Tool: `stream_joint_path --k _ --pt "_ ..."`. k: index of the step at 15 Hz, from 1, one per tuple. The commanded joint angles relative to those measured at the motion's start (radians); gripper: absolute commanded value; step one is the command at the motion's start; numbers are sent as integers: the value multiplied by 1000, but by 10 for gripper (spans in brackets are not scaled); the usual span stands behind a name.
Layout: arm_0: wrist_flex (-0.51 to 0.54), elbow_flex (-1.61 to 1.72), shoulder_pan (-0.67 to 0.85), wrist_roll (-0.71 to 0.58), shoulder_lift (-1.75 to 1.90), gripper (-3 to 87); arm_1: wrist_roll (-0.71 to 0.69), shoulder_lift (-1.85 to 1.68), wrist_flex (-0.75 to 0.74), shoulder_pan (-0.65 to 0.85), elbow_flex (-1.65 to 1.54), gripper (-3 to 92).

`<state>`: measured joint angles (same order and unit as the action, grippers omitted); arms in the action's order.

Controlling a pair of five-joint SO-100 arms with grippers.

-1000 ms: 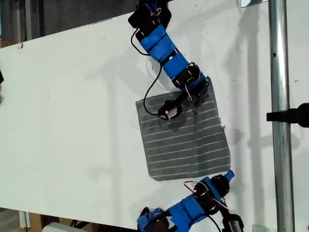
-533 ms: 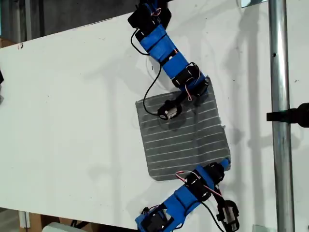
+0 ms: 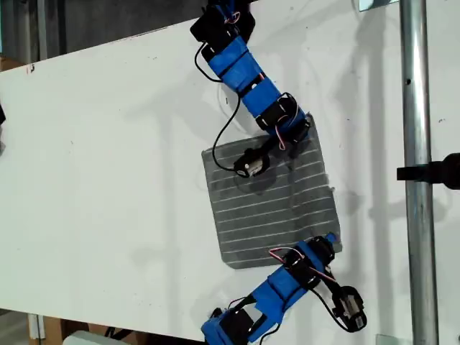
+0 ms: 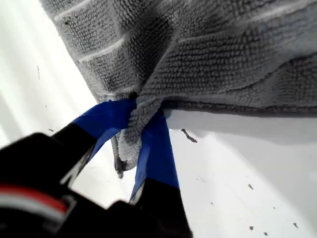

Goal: Grasp corners of a towel and fold twice.

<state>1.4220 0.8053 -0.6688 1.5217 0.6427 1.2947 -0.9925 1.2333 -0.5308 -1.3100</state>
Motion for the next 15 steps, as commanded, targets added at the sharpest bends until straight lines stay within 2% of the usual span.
stream_joint_path --k 1,4,6,9,11,13,15 --pt "-9 18 -18 15 -3 -7 8 -34 20 -3 -5 -3" --pt "-44 12 -25 -9 3 -30 11 -38 25 -8 -5 -3" --pt "-48 9 -23 -74 75 -30 11 -67 38 -18 12 -3" --pt "-83 9 -51 -216 284 -30 11 -207 63 -132 110 -3" --pt "-135 26 -81 -278 396 -30 15 -264 15 -195 130 -3" --pt "-158 38 -87 -282 425 -30 12 -279 -11 -209 121 -3" --pt "-129 67 -66 -224 425 -30 6 -267 -5 -170 94 -3"
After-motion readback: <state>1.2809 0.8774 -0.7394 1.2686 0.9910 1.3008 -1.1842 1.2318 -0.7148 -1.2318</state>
